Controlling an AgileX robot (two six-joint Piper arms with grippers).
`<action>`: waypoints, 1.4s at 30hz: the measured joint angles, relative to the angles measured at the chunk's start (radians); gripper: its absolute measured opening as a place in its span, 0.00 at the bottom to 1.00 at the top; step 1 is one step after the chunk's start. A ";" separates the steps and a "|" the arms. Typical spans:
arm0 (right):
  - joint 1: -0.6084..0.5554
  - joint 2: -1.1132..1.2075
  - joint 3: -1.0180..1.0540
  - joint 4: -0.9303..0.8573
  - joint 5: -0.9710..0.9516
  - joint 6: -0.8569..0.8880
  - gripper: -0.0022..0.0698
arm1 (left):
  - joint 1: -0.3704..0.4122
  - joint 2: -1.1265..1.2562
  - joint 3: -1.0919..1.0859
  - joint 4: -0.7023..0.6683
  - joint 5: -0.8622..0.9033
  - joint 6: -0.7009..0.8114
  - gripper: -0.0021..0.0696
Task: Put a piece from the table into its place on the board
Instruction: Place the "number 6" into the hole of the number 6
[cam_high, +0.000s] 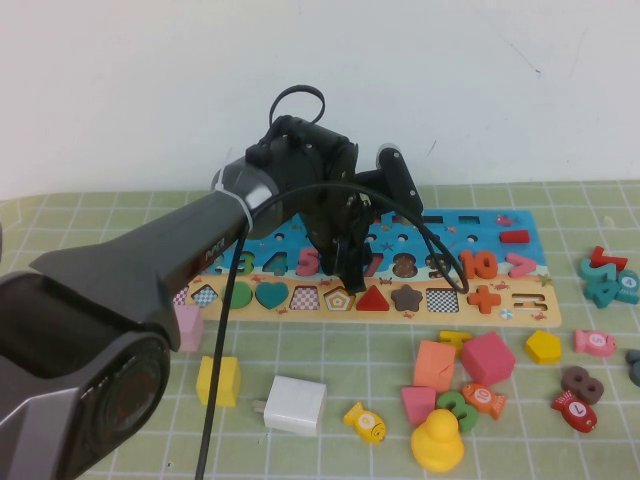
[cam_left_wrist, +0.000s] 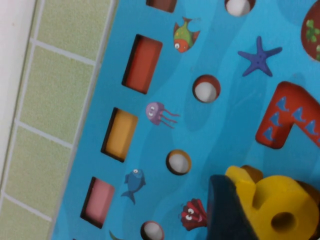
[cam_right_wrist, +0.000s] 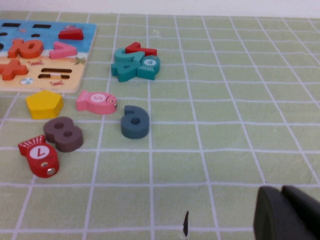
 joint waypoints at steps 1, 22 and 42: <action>0.000 0.000 0.000 0.000 0.000 0.000 0.04 | 0.000 0.000 0.000 0.004 0.000 0.002 0.48; 0.000 0.000 0.000 0.000 0.000 0.000 0.04 | 0.000 0.002 -0.008 -0.009 0.029 0.042 0.48; 0.000 0.000 0.000 0.000 0.000 0.000 0.04 | 0.000 -0.012 -0.014 -0.016 0.061 0.028 0.49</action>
